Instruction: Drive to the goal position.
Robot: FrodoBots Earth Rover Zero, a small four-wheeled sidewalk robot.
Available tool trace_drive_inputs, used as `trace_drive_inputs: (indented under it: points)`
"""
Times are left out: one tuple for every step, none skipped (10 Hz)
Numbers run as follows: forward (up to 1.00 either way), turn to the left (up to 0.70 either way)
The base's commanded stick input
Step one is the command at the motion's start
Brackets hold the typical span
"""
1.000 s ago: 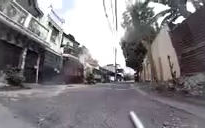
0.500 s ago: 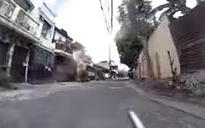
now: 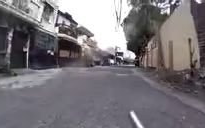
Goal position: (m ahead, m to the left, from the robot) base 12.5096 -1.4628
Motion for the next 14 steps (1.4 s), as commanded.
trace_drive_inputs:
  points:
    - [0.85,0.00]
    - [0.85,0.00]
    - [0.85,0.00]
    - [0.85,0.00]
    - [0.85,0.00]
    - [0.85,0.00]
    - [0.85,0.00]
    - [0.85,-0.15]
    - [0.85,-0.26]
    - [0.85,-0.34]
    - [0.85,-0.34]
    - [0.85,-0.34]
    - [0.85,-0.34]
    - [0.85,-0.34]
